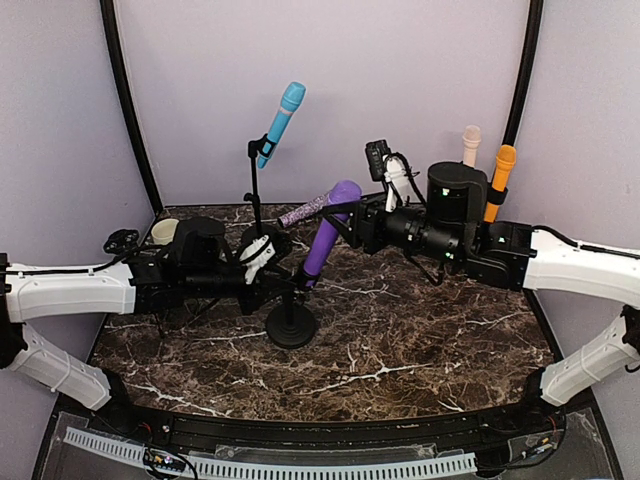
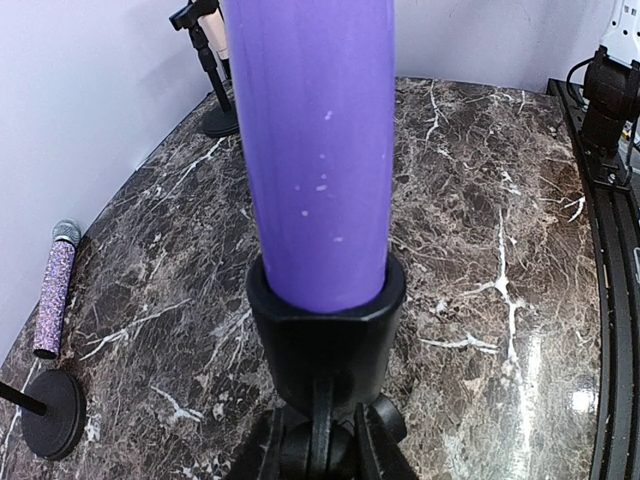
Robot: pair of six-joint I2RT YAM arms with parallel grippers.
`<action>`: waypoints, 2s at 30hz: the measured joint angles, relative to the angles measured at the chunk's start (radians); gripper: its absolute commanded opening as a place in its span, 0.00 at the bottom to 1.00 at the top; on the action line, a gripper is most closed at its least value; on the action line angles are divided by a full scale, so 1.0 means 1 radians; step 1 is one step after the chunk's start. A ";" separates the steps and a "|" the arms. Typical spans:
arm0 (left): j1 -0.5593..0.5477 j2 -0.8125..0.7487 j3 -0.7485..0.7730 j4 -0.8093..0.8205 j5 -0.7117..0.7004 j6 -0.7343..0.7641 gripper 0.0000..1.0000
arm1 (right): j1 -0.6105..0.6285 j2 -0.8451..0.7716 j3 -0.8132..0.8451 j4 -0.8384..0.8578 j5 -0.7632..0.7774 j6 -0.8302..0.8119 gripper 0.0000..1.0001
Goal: Remove the microphone from the stand
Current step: Remove the microphone from the microphone stand.
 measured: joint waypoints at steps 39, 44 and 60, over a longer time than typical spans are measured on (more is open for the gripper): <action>-0.009 0.043 0.026 0.015 0.009 0.016 0.00 | -0.006 -0.035 -0.017 -0.001 0.012 0.013 0.00; -0.010 0.051 0.032 0.018 0.007 0.014 0.00 | 0.002 -0.035 0.000 -0.040 0.084 0.064 0.00; -0.012 0.055 0.034 0.021 0.003 0.008 0.00 | 0.003 -0.050 0.001 -0.053 0.058 0.021 0.00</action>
